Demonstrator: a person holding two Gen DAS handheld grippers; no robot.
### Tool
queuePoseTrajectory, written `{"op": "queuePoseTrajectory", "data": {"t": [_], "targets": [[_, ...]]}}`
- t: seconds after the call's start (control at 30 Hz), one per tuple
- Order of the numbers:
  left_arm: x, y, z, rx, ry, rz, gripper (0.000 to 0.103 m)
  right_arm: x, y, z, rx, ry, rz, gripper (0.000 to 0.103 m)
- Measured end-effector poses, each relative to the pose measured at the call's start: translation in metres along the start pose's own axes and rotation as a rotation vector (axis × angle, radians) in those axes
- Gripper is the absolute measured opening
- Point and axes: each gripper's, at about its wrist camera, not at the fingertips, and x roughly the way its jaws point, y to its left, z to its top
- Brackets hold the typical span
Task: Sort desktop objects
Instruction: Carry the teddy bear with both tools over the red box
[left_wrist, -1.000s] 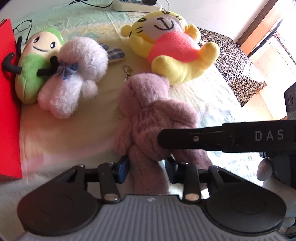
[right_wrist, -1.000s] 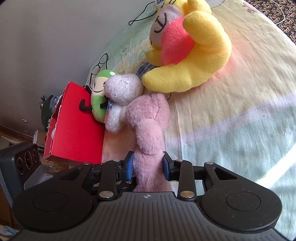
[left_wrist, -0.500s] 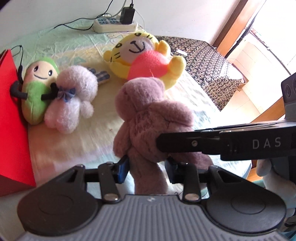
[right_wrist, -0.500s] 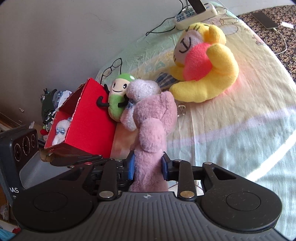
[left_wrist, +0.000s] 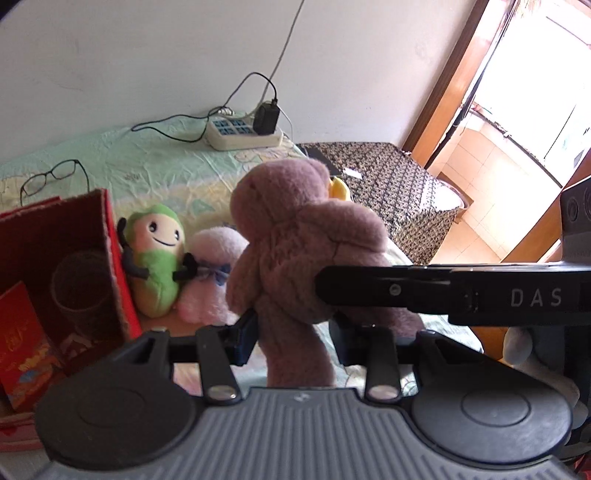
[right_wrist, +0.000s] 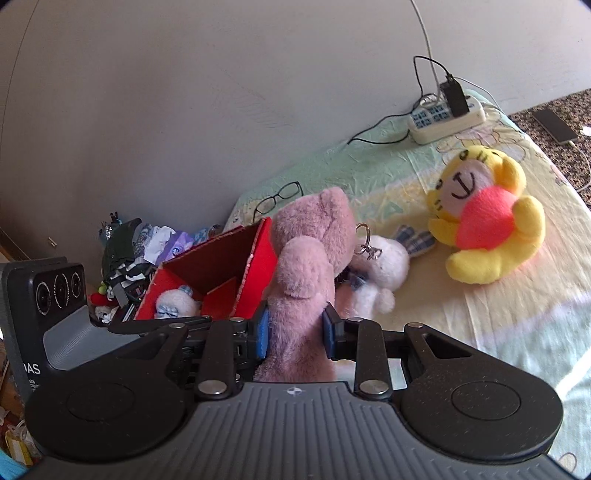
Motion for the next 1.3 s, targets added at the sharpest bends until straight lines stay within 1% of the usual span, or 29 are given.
{"op": "queuePoseTrajectory", "data": {"t": [0.1, 0.27, 0.5, 0.57, 0.8, 0.97, 1.2, 1.3], "targets": [[-0.018, 0.021, 0.004, -0.008, -0.037, 0.019, 0.035, 0.013, 0.02, 0.005, -0.035, -0.022, 0.021, 0.031], [-0.045, 0.054, 0.009, -0.023, -0.09, 0.074, 0.035, 0.039, 0.054, 0.012, -0.088, -0.039, 0.063, 0.031], [-0.07, 0.1, 0.006, -0.065, -0.114, 0.162, 0.035, 0.085, 0.088, 0.014, -0.14, -0.016, 0.127, 0.031], [-0.073, 0.115, 0.004, -0.081, -0.108, 0.185, 0.035, 0.1, 0.095, 0.013, -0.138, 0.0, 0.144, 0.031], [-0.075, 0.158, -0.011, -0.124, -0.05, 0.264, 0.035, 0.153, 0.111, 0.0, -0.087, 0.084, 0.179, 0.031], [-0.07, 0.188, -0.025, -0.169, -0.003, 0.278, 0.035, 0.184, 0.12, -0.012, -0.055, 0.144, 0.164, 0.031], [-0.064, 0.214, -0.036, -0.19, 0.042, 0.314, 0.035, 0.215, 0.127, -0.021, -0.021, 0.21, 0.147, 0.031], [-0.064, 0.222, -0.039, -0.198, 0.047, 0.323, 0.035, 0.223, 0.13, -0.024, -0.008, 0.227, 0.142, 0.031]]}}
